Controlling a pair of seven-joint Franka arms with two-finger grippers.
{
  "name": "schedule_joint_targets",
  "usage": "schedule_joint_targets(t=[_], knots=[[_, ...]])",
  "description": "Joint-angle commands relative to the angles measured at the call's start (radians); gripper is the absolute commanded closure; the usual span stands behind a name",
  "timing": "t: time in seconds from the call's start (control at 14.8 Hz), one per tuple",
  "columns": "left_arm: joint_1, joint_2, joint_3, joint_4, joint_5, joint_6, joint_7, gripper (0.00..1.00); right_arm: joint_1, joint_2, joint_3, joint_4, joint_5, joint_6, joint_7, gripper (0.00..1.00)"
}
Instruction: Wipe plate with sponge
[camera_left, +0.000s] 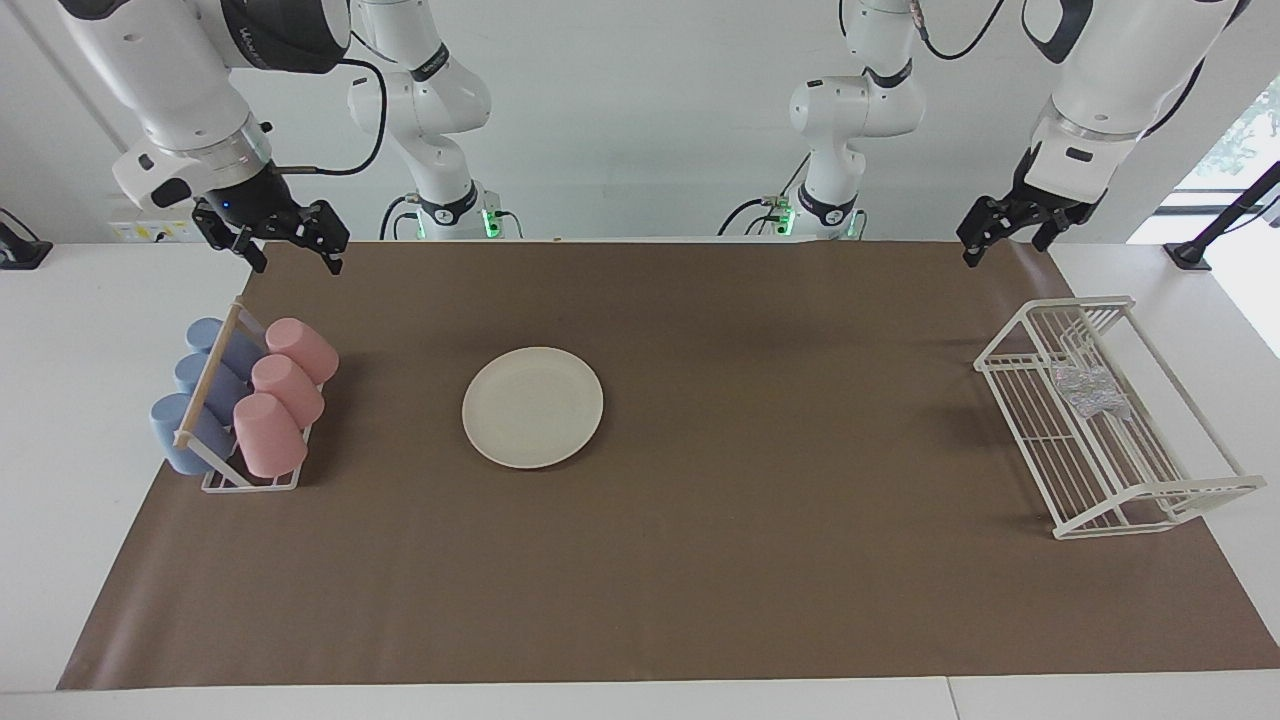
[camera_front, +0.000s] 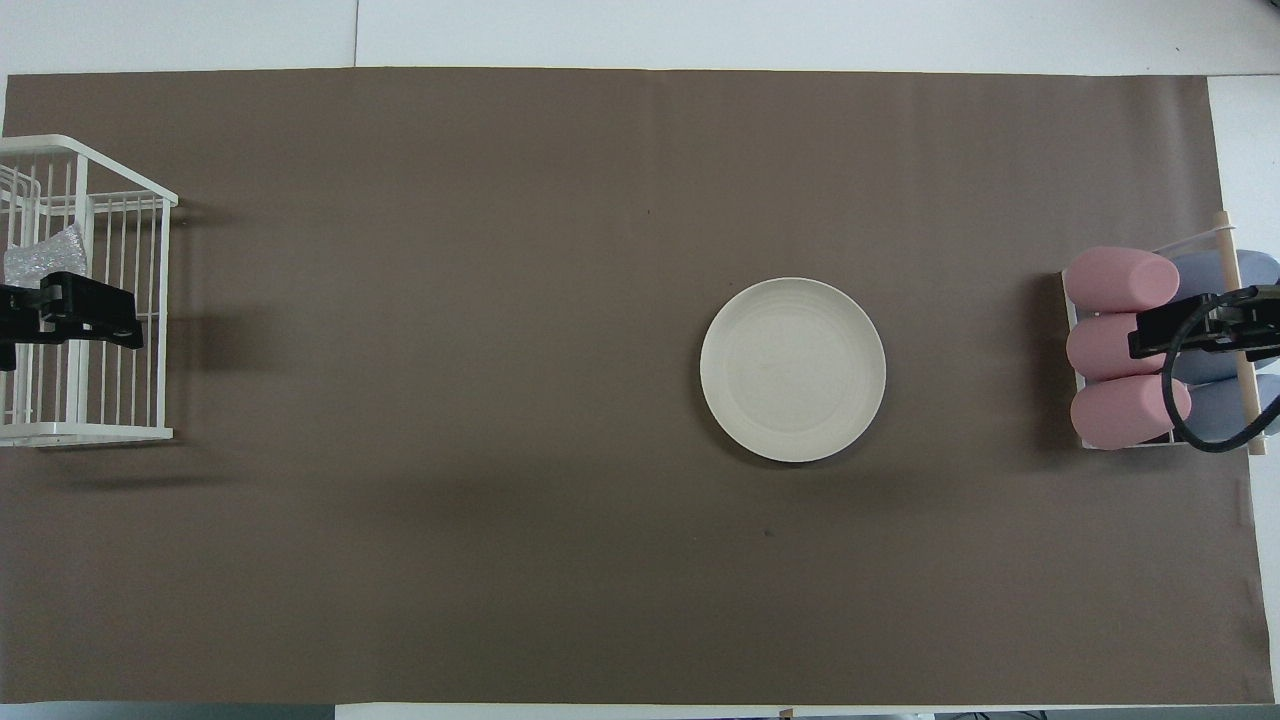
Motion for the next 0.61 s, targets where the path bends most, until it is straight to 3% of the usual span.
schedule_joint_targets(t=[0.0, 0.34, 0.54], knots=[[0.006, -0.045, 0.028, -0.084, -0.092, 0.032, 0.035, 0.00, -0.006, -0.009, 0.005, 0.002, -0.019, -0.016, 0.018, 0.00], [0.026, -0.007, 0.015, -0.069, -0.081, 0.044, 0.035, 0.00, -0.006, -0.009, 0.002, 0.002, -0.019, -0.016, 0.016, 0.00], [0.037, 0.047, -0.024, 0.061, 0.001, -0.033, 0.044, 0.00, -0.008, -0.009, 0.001, 0.002, -0.019, -0.018, 0.012, 0.00]])
